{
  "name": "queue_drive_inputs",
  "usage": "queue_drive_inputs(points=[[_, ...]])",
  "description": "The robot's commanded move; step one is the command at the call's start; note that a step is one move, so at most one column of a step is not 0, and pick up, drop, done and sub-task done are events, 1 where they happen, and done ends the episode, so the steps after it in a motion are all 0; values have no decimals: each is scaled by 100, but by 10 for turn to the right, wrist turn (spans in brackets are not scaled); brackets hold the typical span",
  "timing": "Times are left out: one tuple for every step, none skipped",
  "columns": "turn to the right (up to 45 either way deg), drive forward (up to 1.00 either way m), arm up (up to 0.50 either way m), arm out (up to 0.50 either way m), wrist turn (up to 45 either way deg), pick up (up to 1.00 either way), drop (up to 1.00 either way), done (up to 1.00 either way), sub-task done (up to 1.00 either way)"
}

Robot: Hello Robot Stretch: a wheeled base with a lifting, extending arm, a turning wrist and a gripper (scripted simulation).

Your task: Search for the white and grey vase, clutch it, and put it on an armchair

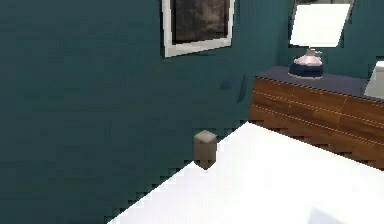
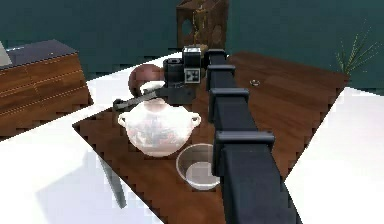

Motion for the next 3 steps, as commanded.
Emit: queue_drive_inputs(points=[[0, 0, 0, 0, 150, 0, 0, 0, 0], [0, 0, -22, 0, 0, 0, 0, 0, 0], [0, 0, 0, 0, 0, 100, 0, 0, 0]])
